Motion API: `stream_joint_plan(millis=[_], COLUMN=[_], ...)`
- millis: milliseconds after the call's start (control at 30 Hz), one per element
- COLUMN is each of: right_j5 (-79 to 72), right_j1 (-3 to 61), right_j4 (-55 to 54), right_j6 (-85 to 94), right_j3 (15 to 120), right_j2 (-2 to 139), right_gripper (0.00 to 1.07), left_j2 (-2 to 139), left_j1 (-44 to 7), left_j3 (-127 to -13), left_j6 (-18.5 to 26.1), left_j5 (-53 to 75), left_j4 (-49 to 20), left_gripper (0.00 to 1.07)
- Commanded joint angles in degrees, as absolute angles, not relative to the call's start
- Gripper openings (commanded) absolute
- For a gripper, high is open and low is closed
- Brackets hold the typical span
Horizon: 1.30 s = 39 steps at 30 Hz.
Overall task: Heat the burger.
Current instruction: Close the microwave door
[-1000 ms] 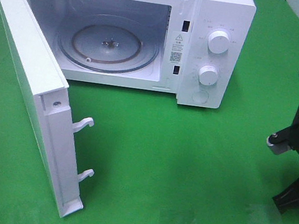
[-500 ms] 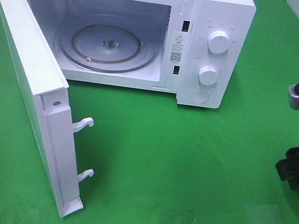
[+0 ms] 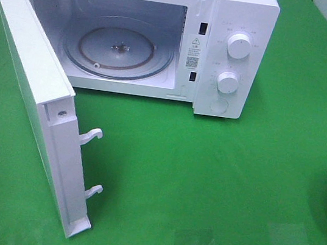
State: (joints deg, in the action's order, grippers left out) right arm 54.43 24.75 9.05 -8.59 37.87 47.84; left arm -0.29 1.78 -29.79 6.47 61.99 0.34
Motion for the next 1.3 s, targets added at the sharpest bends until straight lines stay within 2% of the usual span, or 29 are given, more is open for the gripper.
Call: stream_joint_plan(millis=[33,433,867,1133,1200,1300], right_j5=[58.73,62.8,61.31,54.95,55.06,55.06], right_j1=[24.81,24.81,22.8,13.52,9.17,7.73], right_j4=[8.25,7.85,5.16,0.8,-0.8,-0.74], right_j6=[-6.88,-4.41,-3.9,-0.97,0.97,0.69], right_j3=[37.93,37.47,30.94,28.42,28.07,28.07], right_j2=[43.66,29.56,13.92,5.33,1.66,0.17], right_gripper=[0.76,0.76,0.76,0.76,0.76,0.76], left_j2=[-1.32,-1.32,-1.32,-1.32,-1.32,-1.32], left_j1=[1.72,1.72,1.72,1.72,1.72,1.72], left_j3=[-29.68,-29.68,-29.68,-29.68,-29.68,-29.68], left_j6=[6.42,6.42,6.42,6.42,6.42,6.42], left_j5=[61.25,61.25,61.25,61.25,61.25,61.25], left_j4=[0.0,0.0,0.0,0.0,0.0,0.0], left_gripper=[1.0,1.0,1.0,1.0,1.0,1.0])
